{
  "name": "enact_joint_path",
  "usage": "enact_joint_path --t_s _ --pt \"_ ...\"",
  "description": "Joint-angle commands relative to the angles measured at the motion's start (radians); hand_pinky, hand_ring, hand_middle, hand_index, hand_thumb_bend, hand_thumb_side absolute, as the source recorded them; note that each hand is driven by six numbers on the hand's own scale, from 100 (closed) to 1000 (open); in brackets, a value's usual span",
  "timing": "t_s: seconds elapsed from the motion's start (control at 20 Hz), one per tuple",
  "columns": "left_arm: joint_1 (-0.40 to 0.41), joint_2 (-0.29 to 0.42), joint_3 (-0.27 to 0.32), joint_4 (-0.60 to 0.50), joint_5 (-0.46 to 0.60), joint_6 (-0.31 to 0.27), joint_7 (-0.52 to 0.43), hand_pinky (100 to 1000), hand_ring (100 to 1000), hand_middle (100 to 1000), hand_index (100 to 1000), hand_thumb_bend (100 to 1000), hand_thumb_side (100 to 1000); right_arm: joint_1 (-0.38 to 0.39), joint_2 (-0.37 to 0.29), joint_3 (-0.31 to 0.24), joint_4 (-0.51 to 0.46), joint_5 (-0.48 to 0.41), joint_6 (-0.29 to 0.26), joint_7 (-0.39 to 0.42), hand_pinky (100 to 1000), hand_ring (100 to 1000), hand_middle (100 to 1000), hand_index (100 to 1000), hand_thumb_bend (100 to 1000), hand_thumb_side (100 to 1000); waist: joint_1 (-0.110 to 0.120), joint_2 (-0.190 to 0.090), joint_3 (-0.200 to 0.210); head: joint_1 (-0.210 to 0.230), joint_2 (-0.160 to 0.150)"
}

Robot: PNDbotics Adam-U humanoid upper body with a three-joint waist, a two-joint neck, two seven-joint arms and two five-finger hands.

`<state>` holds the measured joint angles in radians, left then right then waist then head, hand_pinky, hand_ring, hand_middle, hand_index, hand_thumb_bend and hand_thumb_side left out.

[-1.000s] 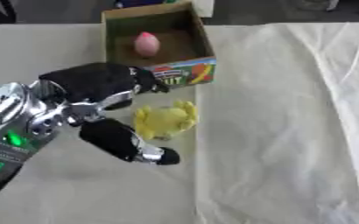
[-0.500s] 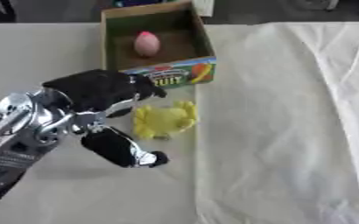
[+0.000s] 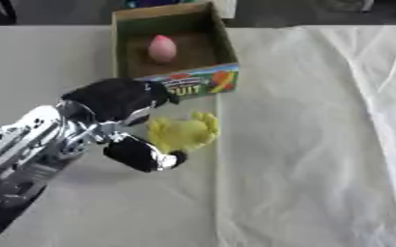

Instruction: Pick up objects on the table and place them in the box.

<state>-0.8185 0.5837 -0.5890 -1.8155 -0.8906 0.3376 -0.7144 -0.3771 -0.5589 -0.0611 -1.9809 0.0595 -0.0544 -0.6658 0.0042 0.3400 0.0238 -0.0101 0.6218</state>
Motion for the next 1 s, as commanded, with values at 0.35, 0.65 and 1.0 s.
enact_joint_path --t_s 0.35,0.65,1.0 --pt "-0.025 -0.054 -0.006 0.155 0.004 -0.043 0.056 612 835 847 933 443 676 -0.008 -0.013 -0.007 -0.019 -0.004 0.009 -0.014 638 661 531 709 100 641 -0.003 -0.01 -0.009 0.012 -0.017" --pt "-0.03 -0.085 -0.008 0.239 -0.012 -0.082 0.092 615 835 848 932 435 661 -0.007 -0.009 -0.007 -0.019 -0.007 0.012 -0.018 638 660 530 708 100 644 -0.003 -0.006 -0.013 0.015 -0.018" --pt "-0.036 -0.127 -0.012 0.341 -0.087 -0.136 0.142 629 838 849 931 436 630 -0.011 -0.005 -0.006 -0.019 -0.01 0.01 -0.016 638 660 529 709 100 645 -0.005 -0.002 -0.02 0.019 -0.018"
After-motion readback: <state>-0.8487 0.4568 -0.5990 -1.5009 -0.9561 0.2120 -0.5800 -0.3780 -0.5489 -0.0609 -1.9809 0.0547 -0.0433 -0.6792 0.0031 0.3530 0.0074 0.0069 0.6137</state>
